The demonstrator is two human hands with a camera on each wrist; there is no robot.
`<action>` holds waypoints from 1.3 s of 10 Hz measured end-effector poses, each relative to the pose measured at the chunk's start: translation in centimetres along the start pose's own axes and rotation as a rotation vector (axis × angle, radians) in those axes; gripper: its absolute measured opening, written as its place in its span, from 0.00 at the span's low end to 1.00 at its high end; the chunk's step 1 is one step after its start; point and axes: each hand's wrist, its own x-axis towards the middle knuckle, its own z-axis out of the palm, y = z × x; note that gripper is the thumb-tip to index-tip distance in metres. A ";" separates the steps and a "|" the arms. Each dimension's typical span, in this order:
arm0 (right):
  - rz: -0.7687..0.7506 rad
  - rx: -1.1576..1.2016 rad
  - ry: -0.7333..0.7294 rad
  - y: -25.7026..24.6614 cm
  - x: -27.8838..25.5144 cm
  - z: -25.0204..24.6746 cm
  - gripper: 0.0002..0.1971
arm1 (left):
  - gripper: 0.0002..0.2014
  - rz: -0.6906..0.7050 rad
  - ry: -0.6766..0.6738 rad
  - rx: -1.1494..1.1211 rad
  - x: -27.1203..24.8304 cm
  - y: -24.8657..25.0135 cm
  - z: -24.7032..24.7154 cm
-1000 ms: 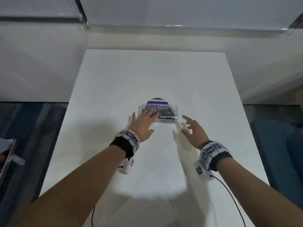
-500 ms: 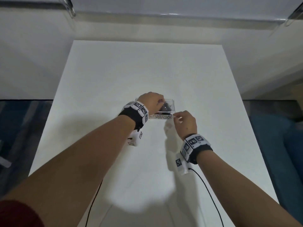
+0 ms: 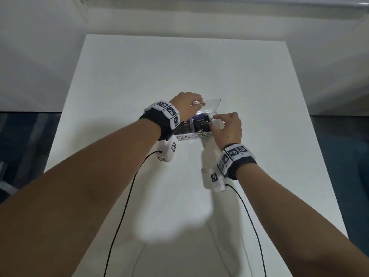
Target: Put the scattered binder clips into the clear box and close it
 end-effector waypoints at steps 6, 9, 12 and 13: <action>-0.068 -0.312 -0.044 -1.0 1.0 -0.7 0.13 | 0.14 -0.041 -0.018 -0.118 0.1 0.1 -0.4; -0.058 -0.021 0.025 4.3 -3.5 -3.7 0.06 | 0.22 0.148 -0.138 0.116 -3.4 -1.5 3.0; -0.038 -0.024 -0.051 11.0 -15.4 -11.2 0.16 | 0.28 0.226 -0.260 0.548 -6.4 -2.6 4.9; 0.020 0.031 -0.108 12.4 -21.2 -13.9 0.18 | 0.36 0.200 -0.114 0.434 -8.7 -2.9 4.5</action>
